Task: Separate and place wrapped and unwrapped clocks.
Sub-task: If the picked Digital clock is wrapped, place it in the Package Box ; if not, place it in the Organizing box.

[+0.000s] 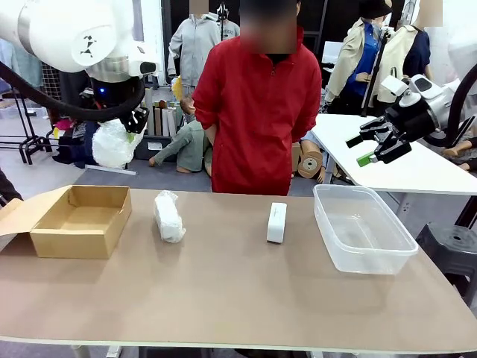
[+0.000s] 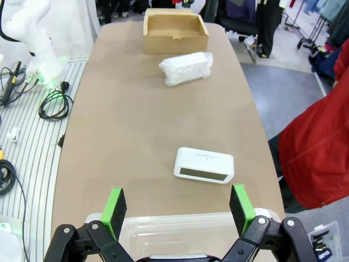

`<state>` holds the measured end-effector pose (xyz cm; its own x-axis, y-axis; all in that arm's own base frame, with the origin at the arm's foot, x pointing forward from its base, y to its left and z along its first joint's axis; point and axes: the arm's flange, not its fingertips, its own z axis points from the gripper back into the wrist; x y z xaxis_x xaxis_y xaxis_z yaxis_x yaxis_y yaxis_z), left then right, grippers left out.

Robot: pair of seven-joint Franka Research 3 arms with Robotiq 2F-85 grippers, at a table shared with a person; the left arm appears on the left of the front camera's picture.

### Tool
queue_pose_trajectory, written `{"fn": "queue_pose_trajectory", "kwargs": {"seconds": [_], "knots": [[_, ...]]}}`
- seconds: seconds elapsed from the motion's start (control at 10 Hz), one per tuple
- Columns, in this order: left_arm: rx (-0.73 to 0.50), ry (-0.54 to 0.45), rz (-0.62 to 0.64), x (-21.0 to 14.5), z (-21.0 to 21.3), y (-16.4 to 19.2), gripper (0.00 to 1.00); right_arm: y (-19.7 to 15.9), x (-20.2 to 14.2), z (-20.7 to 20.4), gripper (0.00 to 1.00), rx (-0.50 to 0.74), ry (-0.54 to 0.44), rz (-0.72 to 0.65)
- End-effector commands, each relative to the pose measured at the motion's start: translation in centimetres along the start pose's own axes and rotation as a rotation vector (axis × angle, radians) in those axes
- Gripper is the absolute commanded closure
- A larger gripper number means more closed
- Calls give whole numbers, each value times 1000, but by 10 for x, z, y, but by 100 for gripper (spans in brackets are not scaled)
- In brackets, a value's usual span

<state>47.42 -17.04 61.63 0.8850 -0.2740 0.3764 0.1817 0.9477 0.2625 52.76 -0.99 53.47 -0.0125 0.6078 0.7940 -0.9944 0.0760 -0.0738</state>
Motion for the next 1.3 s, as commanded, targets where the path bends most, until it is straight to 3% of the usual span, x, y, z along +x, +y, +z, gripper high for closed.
{"fn": "queue_pose_trajectory", "kwargs": {"seconds": [0.0,0.2,0.5,1.0,1.2], "knots": [[3,-8,-12,0,3,4,100,0,1,0,0,-1,0,1],[68,-47,16,-5,3,2,100,0,1,0,0,-1,0,1],[12,32,-15,-23,-38,23,100,0,1,0,0,-1,0,1],[-8,187,108,-40,-137,74,100,0,1,0,0,-1,0,1],[-59,157,79,-33,-166,90,100,0,1,0,0,-1,0,1]]}}
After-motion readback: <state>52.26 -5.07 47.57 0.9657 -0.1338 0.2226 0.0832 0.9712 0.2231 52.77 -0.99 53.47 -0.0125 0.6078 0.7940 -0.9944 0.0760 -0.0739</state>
